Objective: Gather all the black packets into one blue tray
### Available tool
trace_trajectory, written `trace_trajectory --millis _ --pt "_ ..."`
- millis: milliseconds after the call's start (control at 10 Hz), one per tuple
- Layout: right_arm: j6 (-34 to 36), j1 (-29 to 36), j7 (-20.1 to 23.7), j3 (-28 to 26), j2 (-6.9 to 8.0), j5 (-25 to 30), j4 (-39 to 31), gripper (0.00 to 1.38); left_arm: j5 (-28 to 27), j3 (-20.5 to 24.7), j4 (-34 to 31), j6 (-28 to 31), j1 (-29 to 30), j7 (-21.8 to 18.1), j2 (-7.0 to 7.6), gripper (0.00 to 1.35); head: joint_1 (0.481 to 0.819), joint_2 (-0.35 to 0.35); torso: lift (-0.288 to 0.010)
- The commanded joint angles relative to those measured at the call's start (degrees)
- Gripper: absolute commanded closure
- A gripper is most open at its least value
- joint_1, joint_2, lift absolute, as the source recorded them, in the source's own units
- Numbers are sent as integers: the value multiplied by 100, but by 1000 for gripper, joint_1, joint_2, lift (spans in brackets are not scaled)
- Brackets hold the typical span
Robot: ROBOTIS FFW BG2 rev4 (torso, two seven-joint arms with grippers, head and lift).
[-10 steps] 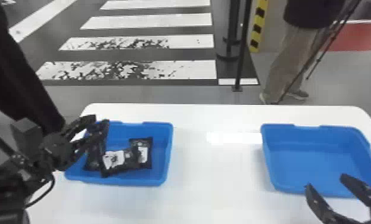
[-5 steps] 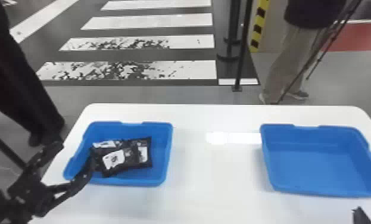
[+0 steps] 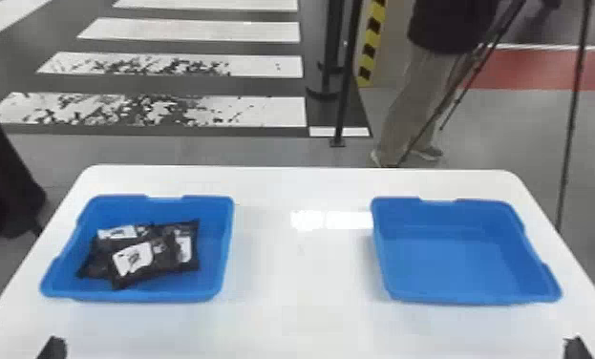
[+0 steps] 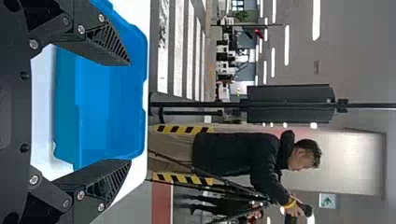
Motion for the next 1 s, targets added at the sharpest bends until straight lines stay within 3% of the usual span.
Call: trace_trajectory --millis 0,300,900 --pt "-306 111 -5 3 5 -104 -5 303 287 -257 0 -292 319 81 -56 179 695 -52 -110" --pt "-376 209 -22 3 5 33 -230 303 105 -177 -28 -193 403 292 -135 179 695 -59 -110" --pt "-278 209 -58 3 5 250 -287 303 -192 -120 -197 -25 375 362 -135 179 695 -46 -110"
